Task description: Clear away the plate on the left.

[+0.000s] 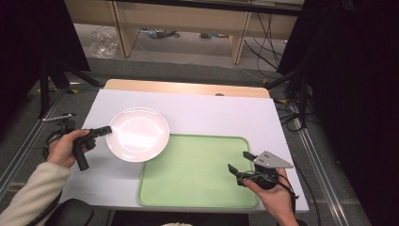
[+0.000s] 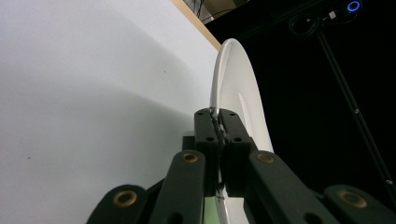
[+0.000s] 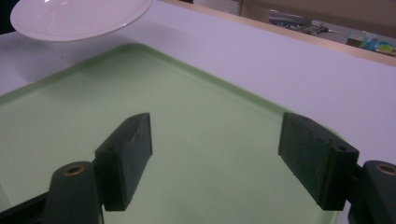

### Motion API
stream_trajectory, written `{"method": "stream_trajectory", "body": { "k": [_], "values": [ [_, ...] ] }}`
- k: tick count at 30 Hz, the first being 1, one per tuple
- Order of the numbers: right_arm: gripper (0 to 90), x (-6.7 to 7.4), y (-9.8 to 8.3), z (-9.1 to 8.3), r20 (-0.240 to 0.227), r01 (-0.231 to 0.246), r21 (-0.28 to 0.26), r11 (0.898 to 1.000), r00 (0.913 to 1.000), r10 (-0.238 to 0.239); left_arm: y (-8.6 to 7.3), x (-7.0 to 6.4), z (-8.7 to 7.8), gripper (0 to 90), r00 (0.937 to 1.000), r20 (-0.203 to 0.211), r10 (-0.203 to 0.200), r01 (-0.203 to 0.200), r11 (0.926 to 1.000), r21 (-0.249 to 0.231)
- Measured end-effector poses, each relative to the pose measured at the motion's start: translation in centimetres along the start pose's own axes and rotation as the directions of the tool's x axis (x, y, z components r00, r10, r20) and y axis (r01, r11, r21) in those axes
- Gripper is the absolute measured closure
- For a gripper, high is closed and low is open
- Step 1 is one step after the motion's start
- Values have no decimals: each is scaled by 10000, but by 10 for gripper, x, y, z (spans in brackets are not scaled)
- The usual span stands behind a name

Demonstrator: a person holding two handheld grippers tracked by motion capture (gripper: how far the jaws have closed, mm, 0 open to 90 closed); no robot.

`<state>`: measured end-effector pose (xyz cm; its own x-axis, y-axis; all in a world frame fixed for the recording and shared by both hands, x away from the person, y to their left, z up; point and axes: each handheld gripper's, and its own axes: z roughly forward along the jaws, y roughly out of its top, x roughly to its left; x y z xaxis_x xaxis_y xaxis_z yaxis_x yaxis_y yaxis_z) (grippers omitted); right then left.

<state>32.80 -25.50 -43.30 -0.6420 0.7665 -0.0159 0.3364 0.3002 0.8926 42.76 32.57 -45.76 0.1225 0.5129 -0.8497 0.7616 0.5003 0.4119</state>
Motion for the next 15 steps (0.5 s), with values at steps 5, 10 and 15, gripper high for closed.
{"method": "stream_trajectory", "body": {
  "k": [5, 10, 15],
  "values": [
    [267, 0, 0, 0, -13, -45, 3, 10000, 10000, 45, 0, -3, 4, 870, 10000, 32, 46, -46, 10000, 43],
    [267, 0, 0, 0, -14, -53, 14, 10000, 10000, 53, -1, -6, 8, 870, 9999, 123, 38, -38, 10000, 48],
    [268, 0, 0, 0, -6, -22, -6, 10000, 10000, 22, -1, -8, 11, 870, 9999, 129, 69, -71, 9999, 152]
  ]
}}
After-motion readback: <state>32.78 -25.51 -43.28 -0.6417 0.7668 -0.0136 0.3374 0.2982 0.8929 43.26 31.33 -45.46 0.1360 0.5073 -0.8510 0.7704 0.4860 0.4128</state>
